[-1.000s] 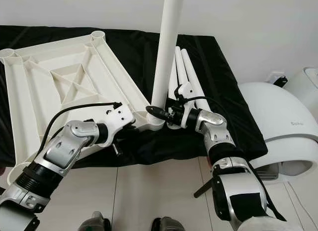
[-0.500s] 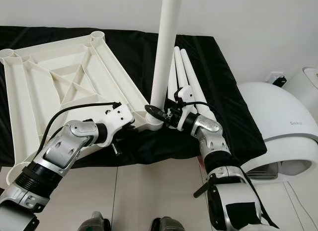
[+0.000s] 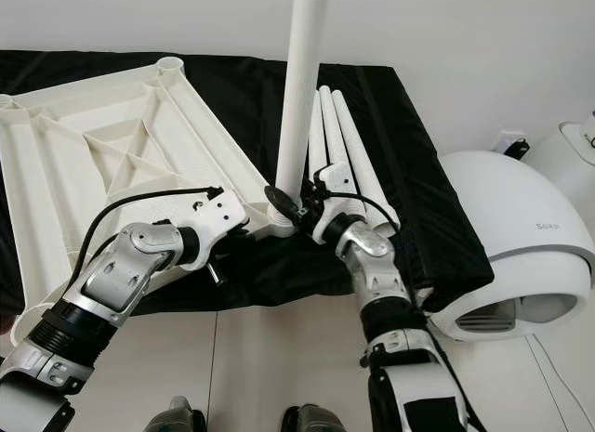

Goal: Building children table

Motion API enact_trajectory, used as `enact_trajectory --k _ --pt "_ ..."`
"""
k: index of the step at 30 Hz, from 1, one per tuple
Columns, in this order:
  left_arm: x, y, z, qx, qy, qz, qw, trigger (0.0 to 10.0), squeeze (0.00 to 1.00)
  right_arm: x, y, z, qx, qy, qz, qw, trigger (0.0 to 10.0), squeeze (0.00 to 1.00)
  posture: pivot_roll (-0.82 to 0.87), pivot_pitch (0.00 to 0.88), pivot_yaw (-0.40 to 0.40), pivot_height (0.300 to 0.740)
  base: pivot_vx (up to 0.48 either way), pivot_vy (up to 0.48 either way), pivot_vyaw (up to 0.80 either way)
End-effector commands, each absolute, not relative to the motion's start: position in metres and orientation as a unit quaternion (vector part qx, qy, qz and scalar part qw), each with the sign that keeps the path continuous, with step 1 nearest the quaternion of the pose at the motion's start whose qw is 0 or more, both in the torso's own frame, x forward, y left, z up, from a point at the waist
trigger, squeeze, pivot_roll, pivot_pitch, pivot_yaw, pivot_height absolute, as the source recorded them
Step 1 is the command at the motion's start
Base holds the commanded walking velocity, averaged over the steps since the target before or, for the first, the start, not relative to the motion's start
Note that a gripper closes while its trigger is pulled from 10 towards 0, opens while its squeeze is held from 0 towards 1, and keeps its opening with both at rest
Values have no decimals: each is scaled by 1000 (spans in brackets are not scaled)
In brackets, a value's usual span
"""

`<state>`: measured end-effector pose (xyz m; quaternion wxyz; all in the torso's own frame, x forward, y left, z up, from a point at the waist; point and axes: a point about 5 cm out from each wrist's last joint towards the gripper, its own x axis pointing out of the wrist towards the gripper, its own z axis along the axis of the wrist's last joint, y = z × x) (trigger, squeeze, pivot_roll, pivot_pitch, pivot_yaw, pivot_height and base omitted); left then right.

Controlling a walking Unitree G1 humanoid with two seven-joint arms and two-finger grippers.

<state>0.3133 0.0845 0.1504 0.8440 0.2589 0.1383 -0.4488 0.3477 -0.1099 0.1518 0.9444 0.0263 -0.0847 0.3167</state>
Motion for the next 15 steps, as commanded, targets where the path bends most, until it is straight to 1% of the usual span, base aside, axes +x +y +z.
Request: enact_trajectory --k 1,6,8,10,12,15 --pt "313 82 152 265 135 -449 842 10000 0 348 -111 154 45 -86 271 958 0 0 12 51 -58 740 0 0 0" --pt "312 82 152 264 136 -449 843 10000 0 342 -99 150 50 -86 257 961 0 0 14 47 -60 740 0 0 0" --pt "312 81 151 264 136 -449 843 10000 0 337 -87 147 55 -84 246 964 0 0 18 41 -64 740 0 0 0" --pt "312 81 151 264 136 -449 843 10000 0 337 -87 147 55 -84 246 964 0 0 18 41 -64 740 0 0 0" --pt "312 81 151 263 135 -448 844 10000 0 333 -76 146 58 -84 229 968 0 0 21 36 -68 740 0 0 0" --pt "311 81 151 262 135 -448 844 10000 0 331 -72 147 58 -84 220 970 0 0 21 36 -68 740 0 0 0"
